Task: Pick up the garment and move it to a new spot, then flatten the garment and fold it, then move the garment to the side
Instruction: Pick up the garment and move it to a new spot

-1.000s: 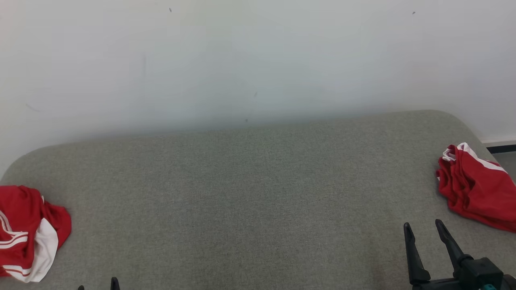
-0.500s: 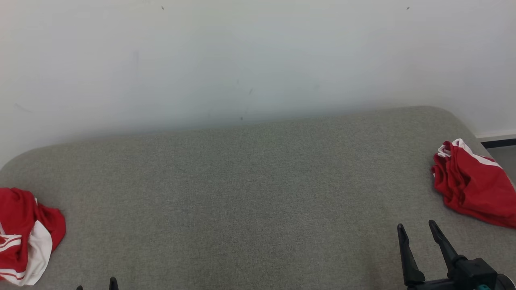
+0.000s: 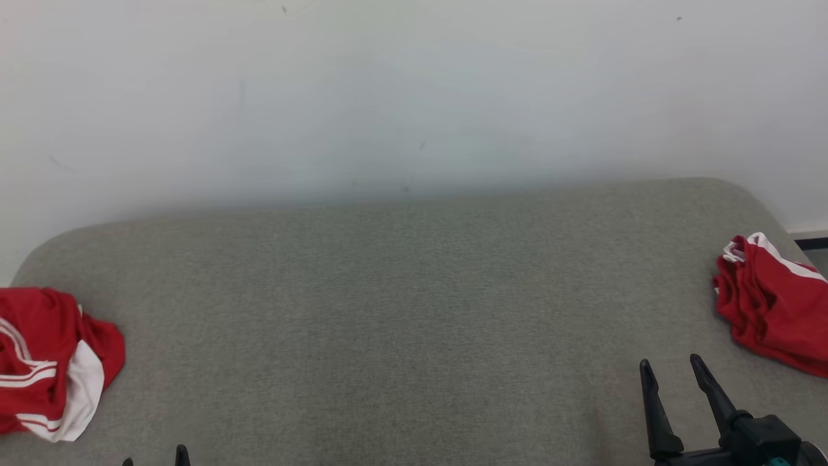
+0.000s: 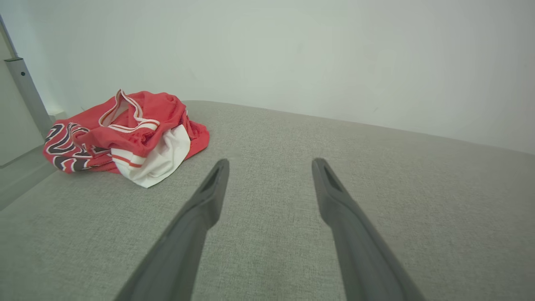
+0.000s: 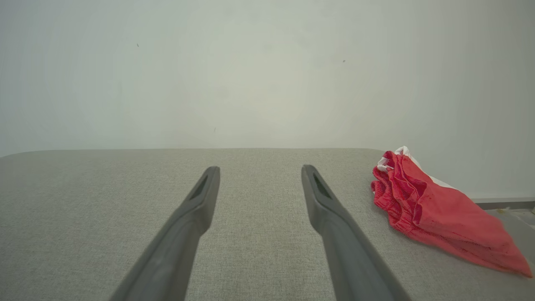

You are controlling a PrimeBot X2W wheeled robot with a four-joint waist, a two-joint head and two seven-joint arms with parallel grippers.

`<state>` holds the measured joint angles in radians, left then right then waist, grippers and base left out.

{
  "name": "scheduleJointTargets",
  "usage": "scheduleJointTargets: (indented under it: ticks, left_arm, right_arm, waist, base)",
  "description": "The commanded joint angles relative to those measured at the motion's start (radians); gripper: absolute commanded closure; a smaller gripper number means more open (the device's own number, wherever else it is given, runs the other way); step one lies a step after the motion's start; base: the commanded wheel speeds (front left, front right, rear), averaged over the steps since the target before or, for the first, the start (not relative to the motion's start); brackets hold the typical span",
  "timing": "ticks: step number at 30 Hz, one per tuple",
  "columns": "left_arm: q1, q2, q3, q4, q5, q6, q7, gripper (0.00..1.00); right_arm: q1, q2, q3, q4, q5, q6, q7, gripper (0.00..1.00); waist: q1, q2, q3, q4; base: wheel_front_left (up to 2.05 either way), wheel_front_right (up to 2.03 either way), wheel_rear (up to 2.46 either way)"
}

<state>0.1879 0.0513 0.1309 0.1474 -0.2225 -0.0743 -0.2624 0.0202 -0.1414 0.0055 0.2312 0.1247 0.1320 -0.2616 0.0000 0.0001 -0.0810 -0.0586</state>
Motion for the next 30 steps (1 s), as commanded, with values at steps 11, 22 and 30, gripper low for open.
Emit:
scheduleJointTargets:
  ticks: [11,22,30]
  left_arm:
    - [0.002,-0.001,0.019,0.008,0.028,0.002,-0.003,0.0]
    - [0.028,-0.001,0.053,0.003,0.044,-0.01,-0.003,0.0]
    - [0.034,-0.002,0.085,-0.001,0.053,-0.018,-0.003,0.0]
  right_arm:
    - [0.018,0.011,0.009,-0.001,0.015,-0.003,-0.004,0.0]
    - [0.027,0.033,0.041,0.004,0.018,-0.003,-0.004,0.0]
    - [0.016,0.041,0.118,0.023,0.019,-0.003,-0.004,0.0]
  waist:
    - [0.0,-0.0001,-0.011,0.16]
    - [0.0,-0.0001,-0.029,0.315]
    - [0.0,-0.0001,-0.029,0.384]
  base:
    - [0.0,0.0,0.0]
    - [0.0,0.0,0.0]
    - [0.0,0.0,0.0]
